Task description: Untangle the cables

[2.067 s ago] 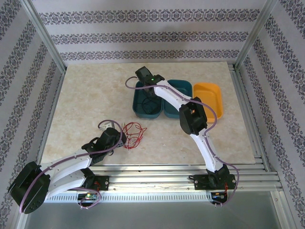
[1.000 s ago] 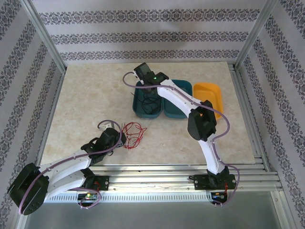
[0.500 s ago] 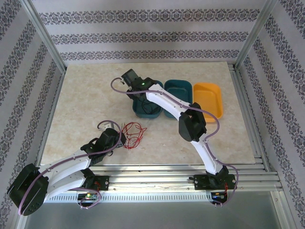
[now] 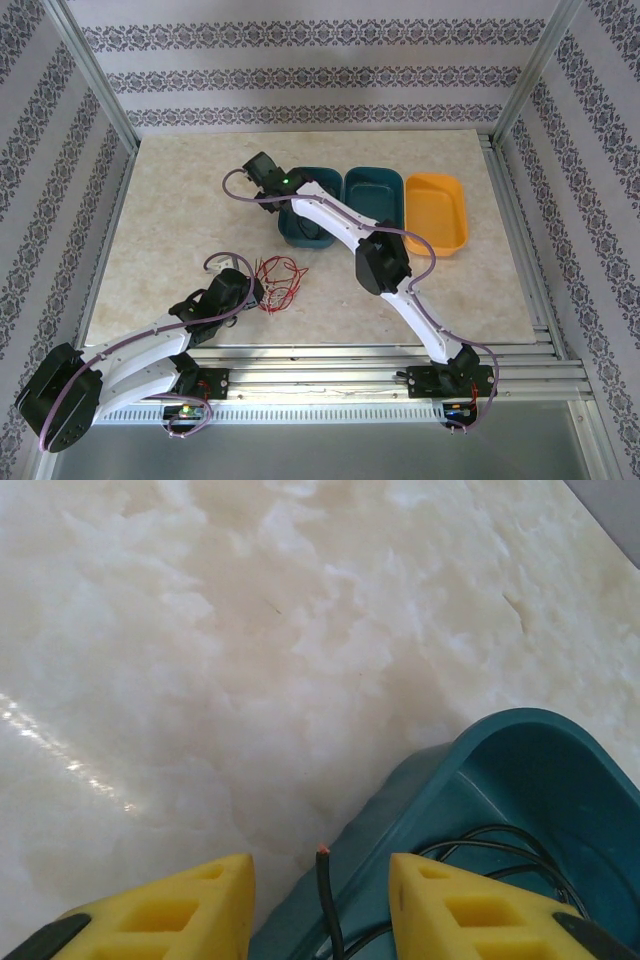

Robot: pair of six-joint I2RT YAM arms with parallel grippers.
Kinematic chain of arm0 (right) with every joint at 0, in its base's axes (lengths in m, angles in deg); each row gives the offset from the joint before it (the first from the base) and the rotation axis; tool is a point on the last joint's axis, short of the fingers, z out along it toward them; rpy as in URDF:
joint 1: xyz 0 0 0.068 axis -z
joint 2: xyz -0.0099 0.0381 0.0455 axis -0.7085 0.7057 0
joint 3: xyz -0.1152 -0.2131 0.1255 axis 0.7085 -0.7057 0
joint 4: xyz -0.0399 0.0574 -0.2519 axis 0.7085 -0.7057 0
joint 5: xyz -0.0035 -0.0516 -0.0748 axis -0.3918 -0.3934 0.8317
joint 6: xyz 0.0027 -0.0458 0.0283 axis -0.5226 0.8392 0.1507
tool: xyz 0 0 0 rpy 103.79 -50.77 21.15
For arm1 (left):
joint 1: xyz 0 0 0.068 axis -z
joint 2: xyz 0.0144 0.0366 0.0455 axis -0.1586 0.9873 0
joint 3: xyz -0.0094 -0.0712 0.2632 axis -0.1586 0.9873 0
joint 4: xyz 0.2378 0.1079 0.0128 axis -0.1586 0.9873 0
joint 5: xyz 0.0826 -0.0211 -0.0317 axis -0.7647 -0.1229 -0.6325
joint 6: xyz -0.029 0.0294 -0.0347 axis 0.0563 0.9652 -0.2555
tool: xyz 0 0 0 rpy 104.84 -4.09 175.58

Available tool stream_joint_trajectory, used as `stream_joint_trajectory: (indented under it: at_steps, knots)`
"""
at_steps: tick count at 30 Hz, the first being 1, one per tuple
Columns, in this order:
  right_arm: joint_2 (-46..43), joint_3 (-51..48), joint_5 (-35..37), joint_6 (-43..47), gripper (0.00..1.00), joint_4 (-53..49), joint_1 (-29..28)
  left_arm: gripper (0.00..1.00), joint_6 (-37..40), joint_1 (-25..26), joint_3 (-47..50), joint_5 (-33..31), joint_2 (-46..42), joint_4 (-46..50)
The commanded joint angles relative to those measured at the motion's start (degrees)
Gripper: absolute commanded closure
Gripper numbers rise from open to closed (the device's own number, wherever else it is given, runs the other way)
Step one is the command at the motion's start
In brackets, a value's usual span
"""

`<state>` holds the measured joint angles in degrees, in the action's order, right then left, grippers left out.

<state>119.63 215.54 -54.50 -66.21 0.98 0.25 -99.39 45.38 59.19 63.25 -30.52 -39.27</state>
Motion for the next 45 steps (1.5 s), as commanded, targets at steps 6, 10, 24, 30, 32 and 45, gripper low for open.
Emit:
stream_joint_trajectory:
  at_steps: [6, 10, 24, 30, 32, 45]
  knots:
    - [2.5, 3.3, 4.2, 1.9, 0.70, -0.4, -0.2, 0.64, -0.5, -0.7, 0.9, 0.2, -0.6, -0.1]
    - [3.2, 3.9, 4.4, 2.1, 0.73, -0.2, 0.0, 0.64, -0.5, -0.8, 1.0, 0.3, -0.5, 0.0]
    - [2.6, 5.6, 5.0, 2.2, 1.00, -0.8, 0.3, 0.64, -0.6, -0.8, 1.2, 0.4, -0.7, -0.2]
    - [-2.5, 1.0, 3.7, -4.1, 1.00, -0.6, 2.0, 0.64, -0.6, -0.8, 1.2, 0.5, -0.8, -0.2]
    - [-4.6, -1.9, 2.1, -7.5, 1.00, -0.5, 3.1, 0.64, -0.7, -0.7, 1.2, 0.5, -0.9, -0.2]
    - [-8.6, -11.2, -8.9, -22.2, 1.00, 0.2, 9.9, 0.64, -0.5, -0.8, 1.0, 0.3, -2.1, 0.9]
